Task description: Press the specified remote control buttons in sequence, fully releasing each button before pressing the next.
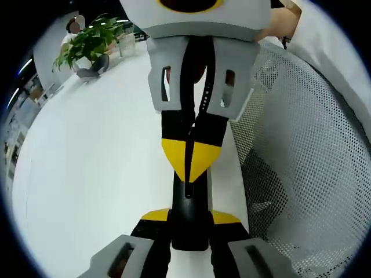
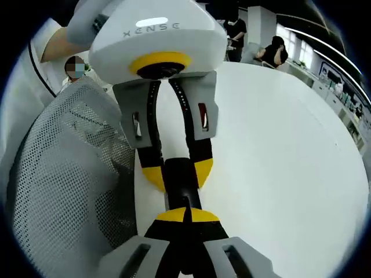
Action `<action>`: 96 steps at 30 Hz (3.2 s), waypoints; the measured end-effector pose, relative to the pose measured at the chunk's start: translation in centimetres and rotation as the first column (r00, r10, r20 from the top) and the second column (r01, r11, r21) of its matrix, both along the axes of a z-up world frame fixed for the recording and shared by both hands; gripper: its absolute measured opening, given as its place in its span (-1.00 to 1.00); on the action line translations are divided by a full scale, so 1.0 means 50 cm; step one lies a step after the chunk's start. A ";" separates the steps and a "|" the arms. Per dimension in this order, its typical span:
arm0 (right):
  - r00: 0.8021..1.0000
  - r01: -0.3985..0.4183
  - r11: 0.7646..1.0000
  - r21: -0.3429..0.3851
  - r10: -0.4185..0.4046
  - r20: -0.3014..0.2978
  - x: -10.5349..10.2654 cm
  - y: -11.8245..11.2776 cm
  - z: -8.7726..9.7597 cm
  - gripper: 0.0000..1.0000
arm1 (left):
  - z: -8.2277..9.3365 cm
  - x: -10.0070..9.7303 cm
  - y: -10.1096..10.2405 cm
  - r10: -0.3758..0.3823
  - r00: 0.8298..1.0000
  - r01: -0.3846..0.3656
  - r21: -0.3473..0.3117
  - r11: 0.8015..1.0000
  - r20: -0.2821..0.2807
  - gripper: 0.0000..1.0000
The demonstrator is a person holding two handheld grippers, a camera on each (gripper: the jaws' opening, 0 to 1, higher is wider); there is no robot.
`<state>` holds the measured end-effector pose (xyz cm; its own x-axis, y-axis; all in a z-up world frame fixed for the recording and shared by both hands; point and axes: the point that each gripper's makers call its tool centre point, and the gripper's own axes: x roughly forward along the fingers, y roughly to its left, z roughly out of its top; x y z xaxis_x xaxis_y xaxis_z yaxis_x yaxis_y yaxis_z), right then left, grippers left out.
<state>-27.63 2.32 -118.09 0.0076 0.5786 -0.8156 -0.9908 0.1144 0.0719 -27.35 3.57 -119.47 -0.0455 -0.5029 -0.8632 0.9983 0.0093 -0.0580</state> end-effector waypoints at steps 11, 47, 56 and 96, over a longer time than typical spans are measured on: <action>0.986 -0.129 0.988 -0.090 0.138 0.098 -0.003 -0.001 -0.008 -1.00 | 0.001 -0.002 0.000 -0.015 1.000 0.016 -0.076 0.997 0.013 -0.55; 0.928 -0.269 0.945 -0.187 0.306 0.211 -0.003 0.012 -0.011 -1.00 | 0.003 -0.004 -0.001 0.011 1.000 -0.008 -0.114 0.993 0.025 -0.55; 0.979 -0.141 0.988 -0.058 0.148 0.141 0.003 0.011 -0.006 -1.00 | 0.003 -0.003 -0.001 0.014 1.000 -0.011 -0.113 0.993 0.028 -0.55; 0.986 0.013 0.993 -0.117 0.007 0.167 0.005 0.026 -0.009 -1.00 | 0.002 -0.004 -0.001 0.045 0.998 -0.040 -0.121 0.992 0.039 -0.55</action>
